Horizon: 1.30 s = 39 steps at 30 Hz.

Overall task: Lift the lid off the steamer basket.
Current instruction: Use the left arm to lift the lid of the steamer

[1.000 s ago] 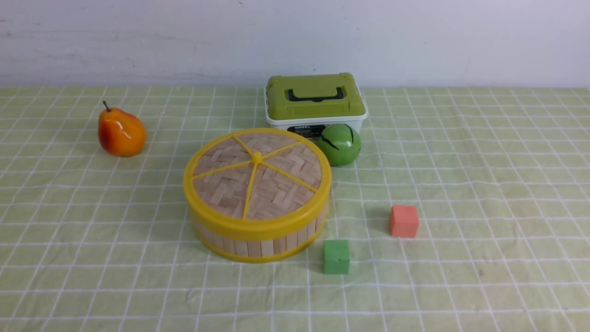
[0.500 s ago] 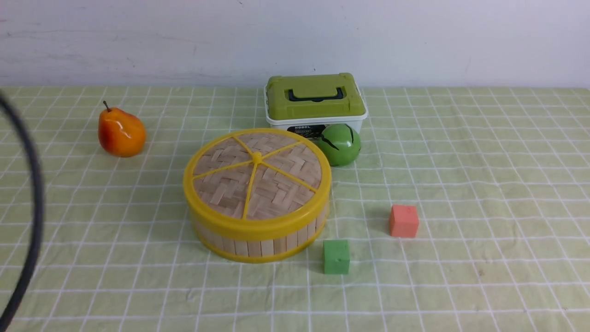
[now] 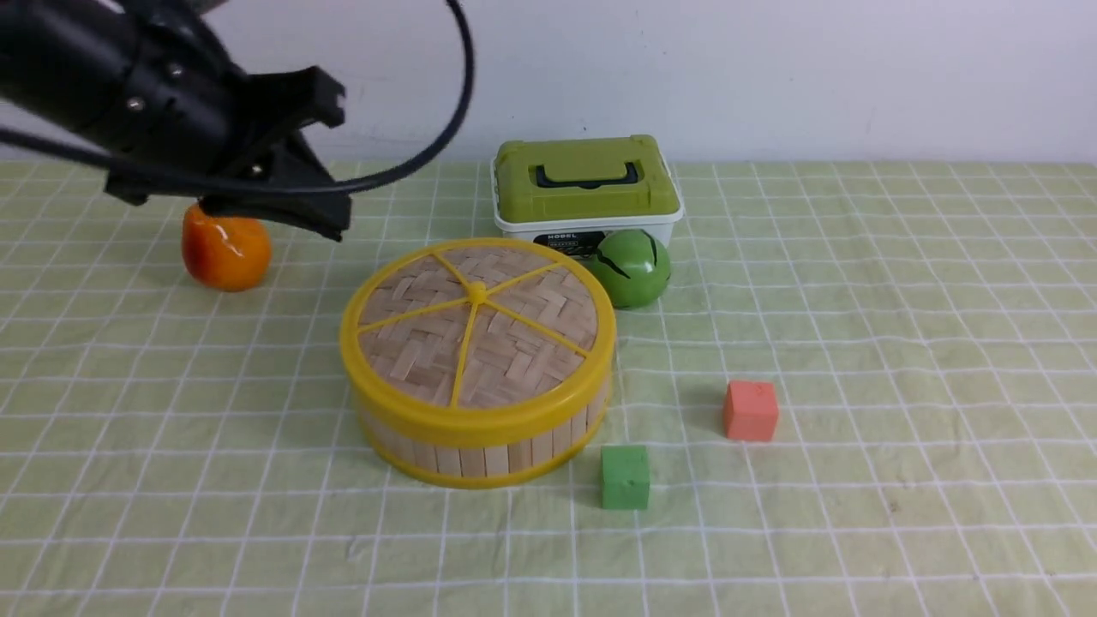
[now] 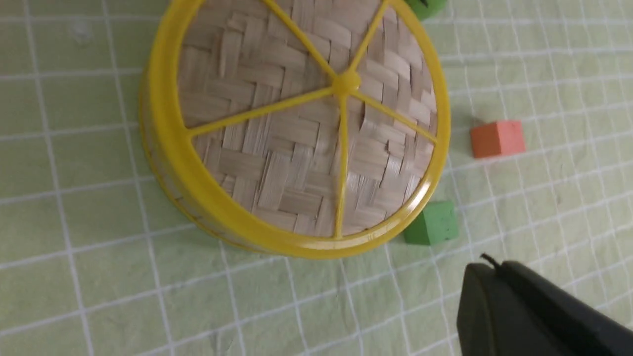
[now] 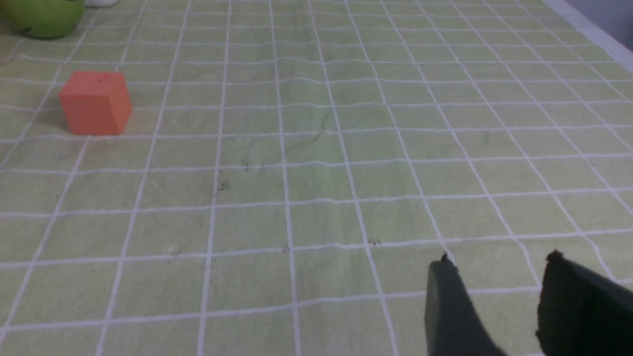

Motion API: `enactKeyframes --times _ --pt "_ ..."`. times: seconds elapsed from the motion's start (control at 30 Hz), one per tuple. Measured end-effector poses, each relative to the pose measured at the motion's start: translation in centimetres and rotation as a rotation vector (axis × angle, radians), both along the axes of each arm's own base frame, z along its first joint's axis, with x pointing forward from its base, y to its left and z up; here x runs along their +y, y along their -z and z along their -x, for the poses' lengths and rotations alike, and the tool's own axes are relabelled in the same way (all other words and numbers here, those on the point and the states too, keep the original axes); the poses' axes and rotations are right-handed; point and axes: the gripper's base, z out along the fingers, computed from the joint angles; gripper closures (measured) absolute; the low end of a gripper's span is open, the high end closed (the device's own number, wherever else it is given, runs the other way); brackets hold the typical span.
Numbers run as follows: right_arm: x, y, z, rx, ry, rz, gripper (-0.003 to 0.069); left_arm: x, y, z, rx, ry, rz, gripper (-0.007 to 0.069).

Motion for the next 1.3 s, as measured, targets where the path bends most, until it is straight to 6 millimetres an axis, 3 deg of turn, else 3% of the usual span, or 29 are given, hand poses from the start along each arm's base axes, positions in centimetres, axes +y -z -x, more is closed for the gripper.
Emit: enactKeyframes --times 0.03,0.2,0.27,0.3,0.37,0.5,0.63,0.7,1.07,1.3 --pt "0.0 0.0 0.0 0.000 0.000 0.000 0.0418 -0.2 0.0 0.0 0.000 0.005 0.000 0.0637" --pt "0.0 0.0 0.0 0.000 0.000 0.000 0.0418 -6.3 2.5 -5.6 0.010 0.061 -0.250 0.0634" --pt "0.0 0.0 0.0 0.000 0.000 0.000 0.0418 -8.5 4.0 -7.3 -0.017 0.070 -0.321 0.0613" --pt "0.0 0.0 0.0 0.000 0.000 0.000 0.0418 -8.6 3.7 -7.3 -0.030 0.072 -0.325 0.0610" --pt "0.0 0.0 0.0 0.000 0.000 0.000 0.0418 -11.1 5.5 -8.8 -0.073 0.089 -0.416 0.0548" --pt "0.0 0.0 0.0 0.000 0.000 0.000 0.0418 -12.9 7.1 -9.5 -0.104 0.095 -0.502 0.0432" --pt "0.0 0.0 0.0 0.000 0.000 0.000 0.0418 -13.2 8.0 -9.7 -0.085 0.089 -0.514 0.0326" --pt "0.0 0.0 0.0 0.000 0.000 0.000 0.0418 -13.3 8.1 -9.7 -0.082 0.084 -0.509 0.0309" --pt "0.0 0.0 0.0 0.000 0.000 0.000 0.0418 -13.0 8.2 -9.8 -0.072 0.011 -0.517 0.0319" --pt "0.0 0.0 0.0 0.000 0.000 0.000 0.0418 -12.8 10.6 -9.5 0.000 0.027 -0.551 0.0321"
